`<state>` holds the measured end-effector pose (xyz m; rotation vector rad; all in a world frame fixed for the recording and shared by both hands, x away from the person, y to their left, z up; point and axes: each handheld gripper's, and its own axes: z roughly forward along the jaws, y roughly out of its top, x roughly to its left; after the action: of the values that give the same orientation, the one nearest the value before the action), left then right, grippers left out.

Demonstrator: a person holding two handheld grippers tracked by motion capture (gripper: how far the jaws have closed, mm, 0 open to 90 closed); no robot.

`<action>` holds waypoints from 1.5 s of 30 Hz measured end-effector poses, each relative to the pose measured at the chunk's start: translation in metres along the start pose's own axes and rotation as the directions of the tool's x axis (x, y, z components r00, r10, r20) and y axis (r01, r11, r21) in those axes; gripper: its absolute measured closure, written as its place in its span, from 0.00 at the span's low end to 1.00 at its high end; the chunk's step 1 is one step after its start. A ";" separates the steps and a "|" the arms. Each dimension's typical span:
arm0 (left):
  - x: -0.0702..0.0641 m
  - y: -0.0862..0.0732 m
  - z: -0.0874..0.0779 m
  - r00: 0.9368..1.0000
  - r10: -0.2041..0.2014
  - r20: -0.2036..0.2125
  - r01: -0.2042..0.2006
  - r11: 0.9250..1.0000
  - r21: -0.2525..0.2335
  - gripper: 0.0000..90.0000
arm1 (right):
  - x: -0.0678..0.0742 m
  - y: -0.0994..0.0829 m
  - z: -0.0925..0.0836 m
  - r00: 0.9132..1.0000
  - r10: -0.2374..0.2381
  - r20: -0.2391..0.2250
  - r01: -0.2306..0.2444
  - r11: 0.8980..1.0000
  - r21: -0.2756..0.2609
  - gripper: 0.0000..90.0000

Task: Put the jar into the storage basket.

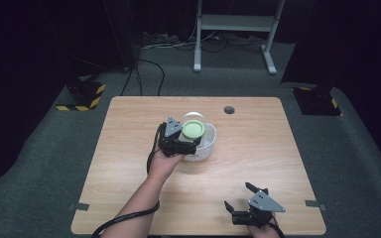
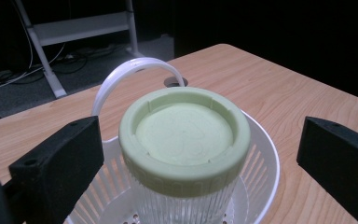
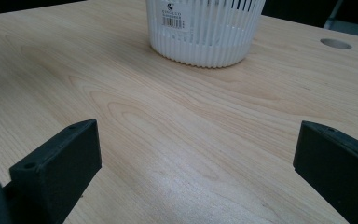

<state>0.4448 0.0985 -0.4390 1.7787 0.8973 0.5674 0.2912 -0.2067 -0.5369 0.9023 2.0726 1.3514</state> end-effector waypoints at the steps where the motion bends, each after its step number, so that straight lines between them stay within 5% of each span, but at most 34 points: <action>1: 0.000 0.000 0.000 1.000 0.000 0.000 0.000 1.000 0.000 0.01 | 0.000 0.000 0.000 1.000 0.000 0.000 0.000 1.000 0.000 0.01; 20: 0.001 -0.014 -0.022 1.000 0.002 0.023 -0.001 1.000 -0.011 0.01 | 0.001 0.000 0.001 1.000 -0.011 0.001 0.011 1.000 0.009 0.01; 45: 0.005 -0.035 -0.074 1.000 0.004 0.008 -0.003 1.000 -0.024 0.02 | 0.003 0.001 0.002 1.000 -0.025 0.006 0.025 1.000 0.013 0.01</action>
<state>0.3829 0.1528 -0.4443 1.7604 0.8784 0.5703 0.2908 -0.2034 -0.5370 0.8825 2.0838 1.3223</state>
